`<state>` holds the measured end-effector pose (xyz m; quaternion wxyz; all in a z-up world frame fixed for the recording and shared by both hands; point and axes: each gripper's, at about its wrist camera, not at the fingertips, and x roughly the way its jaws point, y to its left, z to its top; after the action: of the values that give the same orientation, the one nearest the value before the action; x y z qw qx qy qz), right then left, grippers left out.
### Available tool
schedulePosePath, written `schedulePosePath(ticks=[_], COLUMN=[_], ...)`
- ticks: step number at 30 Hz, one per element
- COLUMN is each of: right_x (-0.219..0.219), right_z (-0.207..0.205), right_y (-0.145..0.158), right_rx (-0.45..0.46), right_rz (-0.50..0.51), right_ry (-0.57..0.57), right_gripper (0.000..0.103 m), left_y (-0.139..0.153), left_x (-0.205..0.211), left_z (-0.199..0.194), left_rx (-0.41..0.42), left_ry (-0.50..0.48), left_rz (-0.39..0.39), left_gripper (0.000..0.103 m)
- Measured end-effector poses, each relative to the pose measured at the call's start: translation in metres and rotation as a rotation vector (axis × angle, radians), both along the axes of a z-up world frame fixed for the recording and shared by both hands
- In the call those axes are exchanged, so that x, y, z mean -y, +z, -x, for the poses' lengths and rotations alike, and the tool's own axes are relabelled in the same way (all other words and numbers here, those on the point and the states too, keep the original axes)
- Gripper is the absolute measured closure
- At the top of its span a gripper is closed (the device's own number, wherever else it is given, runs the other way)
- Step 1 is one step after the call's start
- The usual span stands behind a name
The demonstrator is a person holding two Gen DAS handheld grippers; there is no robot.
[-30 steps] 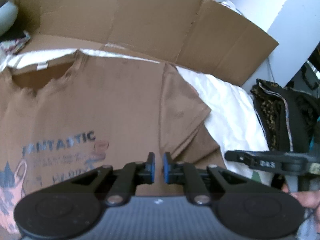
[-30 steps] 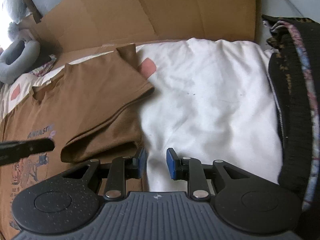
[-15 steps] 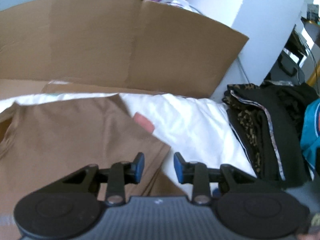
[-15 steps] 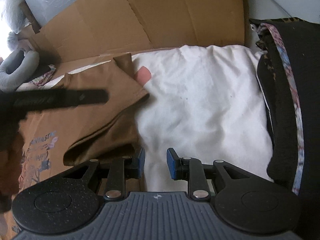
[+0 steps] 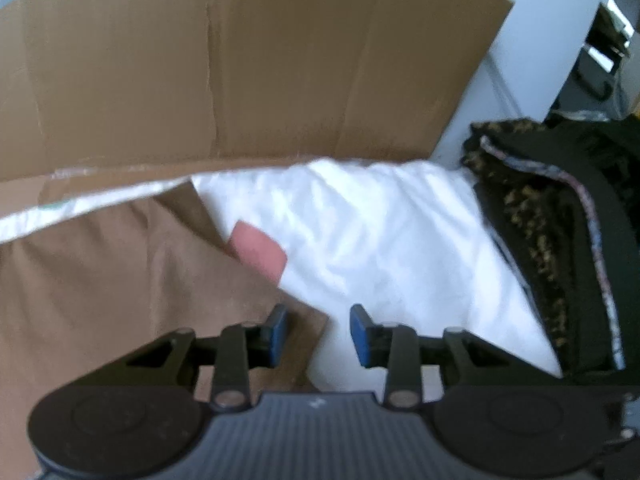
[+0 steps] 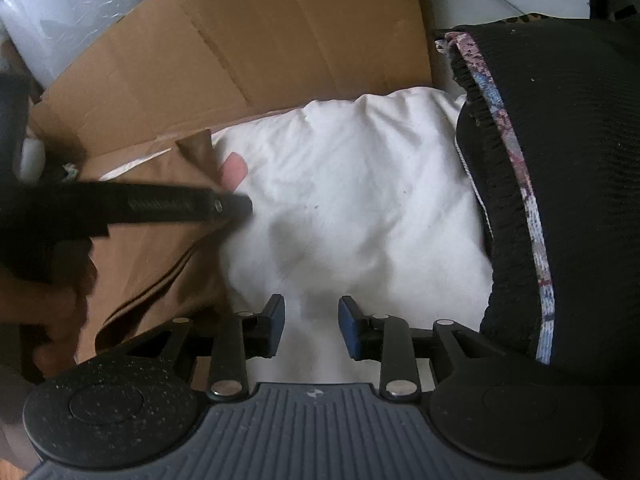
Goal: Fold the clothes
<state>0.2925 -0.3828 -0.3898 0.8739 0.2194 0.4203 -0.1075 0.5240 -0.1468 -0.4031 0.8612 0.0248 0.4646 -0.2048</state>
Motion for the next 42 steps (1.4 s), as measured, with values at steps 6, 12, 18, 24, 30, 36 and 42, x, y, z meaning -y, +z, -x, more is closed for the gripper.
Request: schedulePosePath(ticks=[6,12,18,24,30,36,42], right_x=[-0.002,-0.005,-0.017,-0.025,-0.032,-0.035,-0.038], right_z=[-0.002,-0.004,-0.008,-0.017,-0.023,-0.026,-0.029], right_y=[-0.001,0.002,0.005,0.009,0.015,0.015,0.015], right_rx=[-0.003,0.009,0.03,0.051,0.072,0.071,0.064], right_rz=[0.005,0.005,0.001,-0.001,0.01,0.024,0.038], right_ry=[0.004,-0.008,0.005,0.015,0.026,0.036,0.046], right_gripper=[0.066,0.066,0.066,0.066,0.066,0.066,0.066], left_y=[-0.011,-0.009,0.014,0.045,0.053,0.048,0.045], left_x=[0.002,-0.009,-0.036,-0.069,-0.104,-0.136,-0.168], left_z=[0.003,-0.001,0.0,0.005,0.004,0.005,0.008], left_rx=[0.024,0.021,0.011,0.045,0.053,0.059,0.068], left_ry=[-0.011,0.005,0.046,0.061,0.115,0.167,0.226], left_rz=[-0.027,-0.019,0.06,0.068,0.06,0.052,0.037], left_gripper=[0.066,0.093,0.096,0.096,0.096,0.096,0.095])
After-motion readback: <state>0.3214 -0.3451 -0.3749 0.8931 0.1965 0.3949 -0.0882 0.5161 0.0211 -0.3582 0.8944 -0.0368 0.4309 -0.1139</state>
